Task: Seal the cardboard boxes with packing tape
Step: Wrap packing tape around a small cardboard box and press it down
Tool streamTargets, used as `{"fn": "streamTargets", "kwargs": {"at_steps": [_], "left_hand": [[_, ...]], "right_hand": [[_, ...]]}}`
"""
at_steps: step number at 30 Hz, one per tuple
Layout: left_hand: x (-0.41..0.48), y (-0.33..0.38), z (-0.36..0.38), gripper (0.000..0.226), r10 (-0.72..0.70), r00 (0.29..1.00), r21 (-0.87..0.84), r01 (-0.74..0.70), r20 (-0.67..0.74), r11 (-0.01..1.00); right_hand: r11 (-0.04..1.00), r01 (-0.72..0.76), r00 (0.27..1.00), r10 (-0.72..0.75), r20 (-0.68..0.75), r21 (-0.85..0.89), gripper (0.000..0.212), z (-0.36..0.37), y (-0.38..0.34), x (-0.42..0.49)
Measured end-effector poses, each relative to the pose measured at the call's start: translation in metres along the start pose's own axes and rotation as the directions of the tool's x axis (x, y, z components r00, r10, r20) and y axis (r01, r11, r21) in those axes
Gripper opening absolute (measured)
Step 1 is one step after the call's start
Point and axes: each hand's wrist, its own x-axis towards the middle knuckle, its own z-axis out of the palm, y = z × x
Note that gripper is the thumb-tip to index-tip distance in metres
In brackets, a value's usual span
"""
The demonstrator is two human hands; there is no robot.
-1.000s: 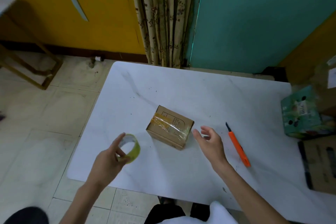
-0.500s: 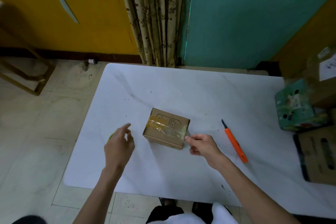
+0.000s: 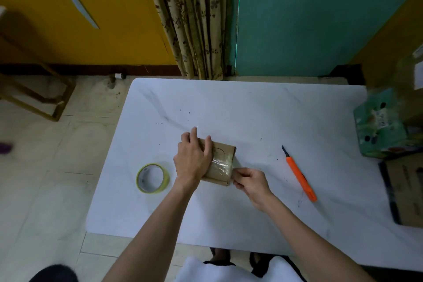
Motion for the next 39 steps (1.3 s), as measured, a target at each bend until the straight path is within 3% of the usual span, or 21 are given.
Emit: {"fn": "streamTargets", "kwargs": {"at_steps": [3, 9, 12, 15, 21, 26, 34, 36, 39], "left_hand": [[0.0, 0.001, -0.001, 0.054, -0.004, 1.0, 0.01, 0.004, -0.009, 1.0], [0.001, 0.002, 0.003, 0.053, -0.028, 0.999, 0.015, 0.028, -0.032, 0.999], [0.002, 0.001, 0.006, 0.053, -0.032, 0.998, 0.028, 0.034, -0.045, 0.999], [0.002, 0.001, 0.006, 0.053, -0.032, 0.998, 0.033, 0.034, -0.059, 0.999], [0.003, 0.001, 0.007, 0.051, -0.028, 0.997, 0.045, 0.031, -0.074, 0.998], [0.006, -0.001, 0.005, 0.049, -0.029, 0.997, 0.039, 0.032, -0.074, 0.999], [0.005, 0.002, 0.002, 0.05, -0.097, 0.995, -0.028, 0.096, -0.032, 0.995], [0.004, 0.004, -0.001, 0.049, -0.118, 0.993, -0.058, 0.117, -0.016, 0.991], [0.006, -0.002, 0.001, 0.048, -0.179, 0.983, -0.185, 0.185, 0.05, 0.965]], "right_hand": [[0.997, 0.063, 0.998, -0.064, -0.021, -0.04, 0.008, 0.002, 0.003, 0.005], [0.998, 0.048, 0.997, -0.045, -0.067, 0.034, 0.012, 0.006, 0.015, 0.007], [0.996, 0.072, 0.984, -0.062, -0.165, 0.055, 0.017, 0.011, 0.018, 0.01], [0.979, 0.109, 0.94, -0.158, -0.302, -0.174, 0.015, 0.02, 0.035, 0.017], [0.905, 0.1, 0.861, -0.287, -0.421, -0.414, 0.019, 0.043, 0.055, 0.031], [0.871, 0.094, 0.882, -0.297, -0.365, -0.482, 0.027, 0.041, 0.047, 0.037], [0.992, -0.028, 0.941, -0.016, -0.339, -0.123, 0.031, 0.038, 0.018, 0.048], [1.0, 0.003, 0.952, -0.007, -0.305, -0.013, 0.024, 0.033, 0.011, 0.039], [0.995, 0.102, 0.945, -0.098, -0.311, -0.004, 0.023, 0.016, -0.005, 0.019]]}}
